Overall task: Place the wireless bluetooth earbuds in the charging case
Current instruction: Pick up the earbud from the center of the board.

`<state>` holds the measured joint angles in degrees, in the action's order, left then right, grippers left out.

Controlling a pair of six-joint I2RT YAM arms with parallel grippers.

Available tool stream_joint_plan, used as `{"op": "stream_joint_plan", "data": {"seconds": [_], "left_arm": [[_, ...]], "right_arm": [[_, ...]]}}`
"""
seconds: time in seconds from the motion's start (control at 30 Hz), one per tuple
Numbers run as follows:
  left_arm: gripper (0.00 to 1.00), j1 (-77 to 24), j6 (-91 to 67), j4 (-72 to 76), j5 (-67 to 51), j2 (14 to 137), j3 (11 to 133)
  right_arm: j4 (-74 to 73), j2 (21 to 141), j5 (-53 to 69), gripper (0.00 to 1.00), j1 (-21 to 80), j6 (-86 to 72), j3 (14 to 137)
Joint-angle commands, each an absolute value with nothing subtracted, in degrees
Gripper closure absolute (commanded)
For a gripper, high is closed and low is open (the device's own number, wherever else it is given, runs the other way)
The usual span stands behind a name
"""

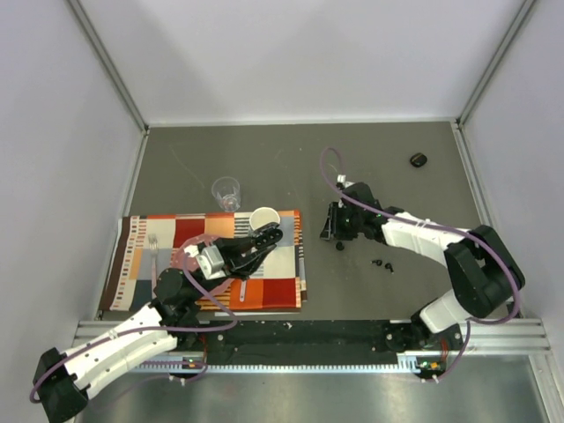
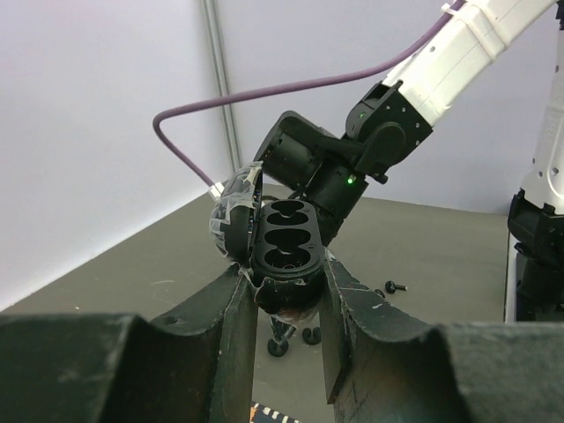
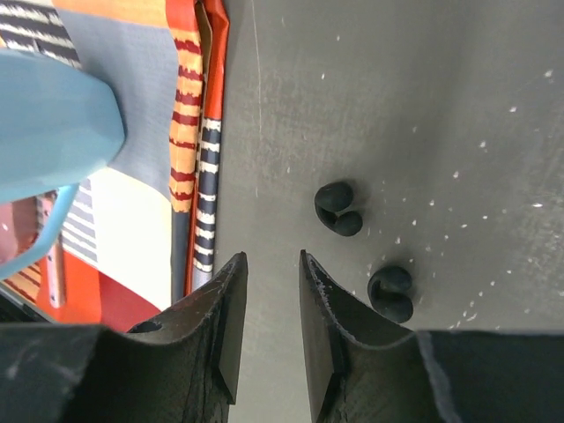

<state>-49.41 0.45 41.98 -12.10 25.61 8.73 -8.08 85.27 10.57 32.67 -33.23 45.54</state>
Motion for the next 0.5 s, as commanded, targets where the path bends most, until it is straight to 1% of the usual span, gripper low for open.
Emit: {"op": "stream_joint_plan", "data": {"seconds": [0.0, 0.27, 0.47], "left_arm": [[1.00, -49.22, 1.05, 43.86, -11.25, 25.05, 8.53], [1.00, -49.31, 1.32, 43.77, -11.25, 25.14, 8.53], [1.00, -49.22, 1.41, 43.77, -11.16, 25.31, 8.61]], "right_arm": [[-10.63, 87.53, 9.59, 0.70, 35.07, -28.83, 49.74], [-12.22, 90.17, 6.51, 0.70, 35.33, -27.07, 52.03], [-13.27, 91.84, 6.76, 0.70, 35.42, -26.02, 53.26]]}}
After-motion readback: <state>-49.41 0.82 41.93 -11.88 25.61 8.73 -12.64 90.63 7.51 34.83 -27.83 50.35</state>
